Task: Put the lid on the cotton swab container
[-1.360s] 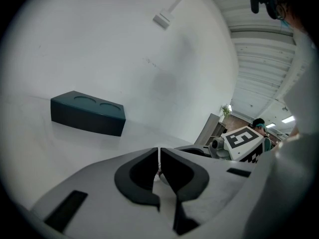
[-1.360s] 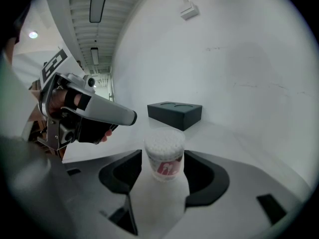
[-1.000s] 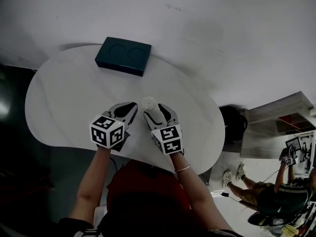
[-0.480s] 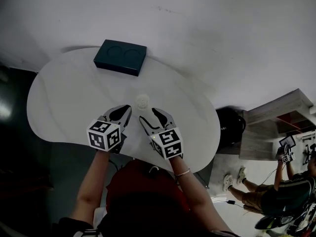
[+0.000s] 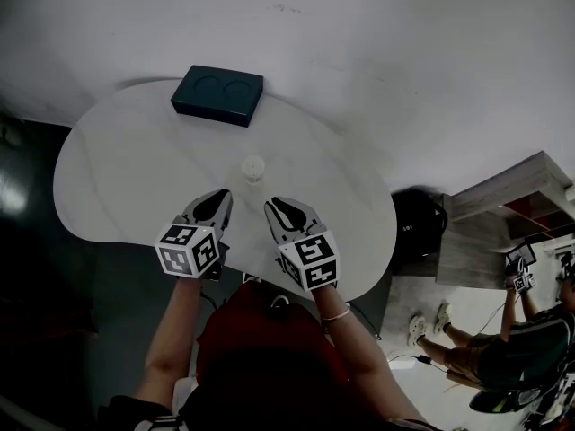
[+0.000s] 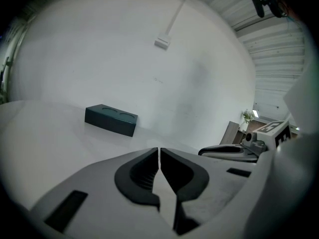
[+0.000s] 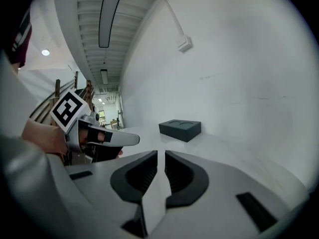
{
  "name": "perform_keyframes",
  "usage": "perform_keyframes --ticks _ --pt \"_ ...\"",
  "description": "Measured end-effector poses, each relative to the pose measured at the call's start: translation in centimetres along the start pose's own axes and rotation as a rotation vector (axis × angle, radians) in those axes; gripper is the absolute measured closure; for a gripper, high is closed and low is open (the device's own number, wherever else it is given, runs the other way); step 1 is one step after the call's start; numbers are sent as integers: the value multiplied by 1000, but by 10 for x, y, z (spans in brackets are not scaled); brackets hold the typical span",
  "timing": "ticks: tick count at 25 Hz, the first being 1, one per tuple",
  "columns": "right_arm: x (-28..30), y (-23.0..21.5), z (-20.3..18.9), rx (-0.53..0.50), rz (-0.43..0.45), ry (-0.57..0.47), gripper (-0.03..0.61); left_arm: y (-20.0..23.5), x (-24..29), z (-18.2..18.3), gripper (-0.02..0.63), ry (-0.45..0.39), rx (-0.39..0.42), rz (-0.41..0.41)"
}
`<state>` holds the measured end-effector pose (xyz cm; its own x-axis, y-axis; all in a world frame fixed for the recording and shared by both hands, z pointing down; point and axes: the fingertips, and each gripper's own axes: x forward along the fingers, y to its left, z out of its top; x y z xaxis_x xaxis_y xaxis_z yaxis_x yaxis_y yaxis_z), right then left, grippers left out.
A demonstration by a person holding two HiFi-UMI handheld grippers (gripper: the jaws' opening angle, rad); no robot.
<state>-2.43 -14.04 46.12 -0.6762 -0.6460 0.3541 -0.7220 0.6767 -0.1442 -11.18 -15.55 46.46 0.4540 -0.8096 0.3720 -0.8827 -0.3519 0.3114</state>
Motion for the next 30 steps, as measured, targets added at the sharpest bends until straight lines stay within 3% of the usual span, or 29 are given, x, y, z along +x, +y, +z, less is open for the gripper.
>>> perform_keyframes --ticks 7,30 --pt "-32 4 -4 -3 -2 -34 562 -18 -22 -14 580 -13 4 45" --pt "-108 16 -32 40 -29 -35 565 -68 -81 -40 580 -52 44 110"
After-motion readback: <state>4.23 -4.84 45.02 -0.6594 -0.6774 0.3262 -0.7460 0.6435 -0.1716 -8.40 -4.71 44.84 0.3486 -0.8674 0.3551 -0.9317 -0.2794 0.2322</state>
